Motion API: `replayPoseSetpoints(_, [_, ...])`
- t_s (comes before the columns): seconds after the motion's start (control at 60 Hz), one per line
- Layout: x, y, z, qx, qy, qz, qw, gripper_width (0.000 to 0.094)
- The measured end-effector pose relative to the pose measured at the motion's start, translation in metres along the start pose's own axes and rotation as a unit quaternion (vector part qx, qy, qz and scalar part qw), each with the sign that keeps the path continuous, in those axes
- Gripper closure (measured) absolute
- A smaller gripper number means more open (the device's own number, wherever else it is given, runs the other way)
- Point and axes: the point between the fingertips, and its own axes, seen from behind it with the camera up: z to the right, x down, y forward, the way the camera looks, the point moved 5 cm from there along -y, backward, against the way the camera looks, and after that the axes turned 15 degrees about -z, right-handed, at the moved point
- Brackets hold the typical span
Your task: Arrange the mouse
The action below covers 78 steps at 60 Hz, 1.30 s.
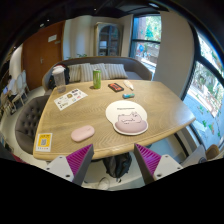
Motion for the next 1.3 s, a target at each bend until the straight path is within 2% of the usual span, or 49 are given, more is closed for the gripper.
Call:
replayPoseSetpoints(0.2, [0.001,0.005,-0.012,-0.012,-0.01,0.006,1.0,0.0082])
replayPoseSetpoints(0.35, [0.009,0.025,-0.043,-0.054,-0.023,0.014,0.998,0.0087])
replayPoseSetpoints(0.517, [0.021,0.076,-0.099,-0.109,-0.036,0.013,0.993,0.0096])
replayPoseSetpoints(0.683, [0.018,0.118,-0.137,-0.134,-0.047,0.024,0.99,0.0096])
replayPoseSetpoints(0.717, [0.017,0.125,-0.139,-0.133,-0.051,0.025,0.99,0.0086])
replayPoseSetpoints(0.75, [0.008,0.13,-0.139,-0.127,-0.057,0.046,0.989,0.0098])
replayPoseSetpoints(0.967, [-0.033,0.158,-0.145,-0.123,-0.072,0.07,0.987,0.0109])
replayPoseSetpoints(0.983, [-0.035,0.16,-0.146,-0.122,-0.078,0.072,0.987,0.0062])
replayPoseSetpoints(1.0, [-0.038,0.162,-0.147,-0.12,-0.084,0.074,0.986,0.011])
replayPoseSetpoints(1.117, [-0.054,0.172,-0.157,-0.129,-0.099,0.092,0.982,0.0116])
replayPoseSetpoints(1.233, [-0.063,0.178,-0.163,-0.131,-0.105,0.104,0.98,0.0178])
replayPoseSetpoints(1.25, [-0.064,0.178,-0.163,-0.131,-0.106,0.106,0.98,0.0144])
replayPoseSetpoints(1.267, [-0.064,0.179,-0.164,-0.132,-0.108,0.109,0.979,0.021])
replayPoseSetpoints(1.3, [-0.065,0.179,-0.165,-0.134,-0.11,0.116,0.978,0.0278])
